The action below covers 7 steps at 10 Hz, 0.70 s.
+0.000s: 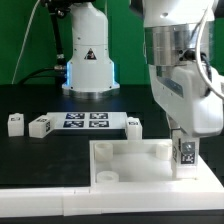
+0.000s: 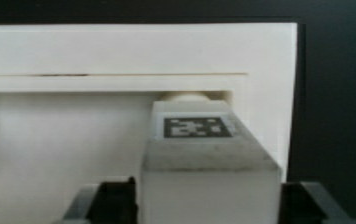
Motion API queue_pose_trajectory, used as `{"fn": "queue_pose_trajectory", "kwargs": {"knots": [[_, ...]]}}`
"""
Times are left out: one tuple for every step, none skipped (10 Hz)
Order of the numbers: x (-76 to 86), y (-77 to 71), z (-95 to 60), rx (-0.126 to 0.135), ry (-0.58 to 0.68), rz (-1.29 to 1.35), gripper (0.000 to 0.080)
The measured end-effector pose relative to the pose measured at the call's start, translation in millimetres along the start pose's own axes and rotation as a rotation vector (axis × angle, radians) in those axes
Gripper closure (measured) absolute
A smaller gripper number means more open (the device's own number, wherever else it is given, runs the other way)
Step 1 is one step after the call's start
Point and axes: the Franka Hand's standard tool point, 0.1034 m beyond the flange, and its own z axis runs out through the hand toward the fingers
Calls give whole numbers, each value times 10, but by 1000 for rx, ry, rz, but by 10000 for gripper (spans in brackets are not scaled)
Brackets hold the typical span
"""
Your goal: Assemble one leg
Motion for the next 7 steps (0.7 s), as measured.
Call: {"fn": "queue_pose_trajectory", "kwargs": {"knots": [[-17,4,2,-2,-1,-23,275],[-58,16,-4,-18,-5,-56,275],[-72,21,-8,-29,-1,-238,172],[-84,25,-4,-38,-7,-394,157],[-91,15,-9,-36,-9,-523,157],[-88,3,-13,-34,-10,-671,151],[-86,-10,-23,-33,-7,-806,151]]}}
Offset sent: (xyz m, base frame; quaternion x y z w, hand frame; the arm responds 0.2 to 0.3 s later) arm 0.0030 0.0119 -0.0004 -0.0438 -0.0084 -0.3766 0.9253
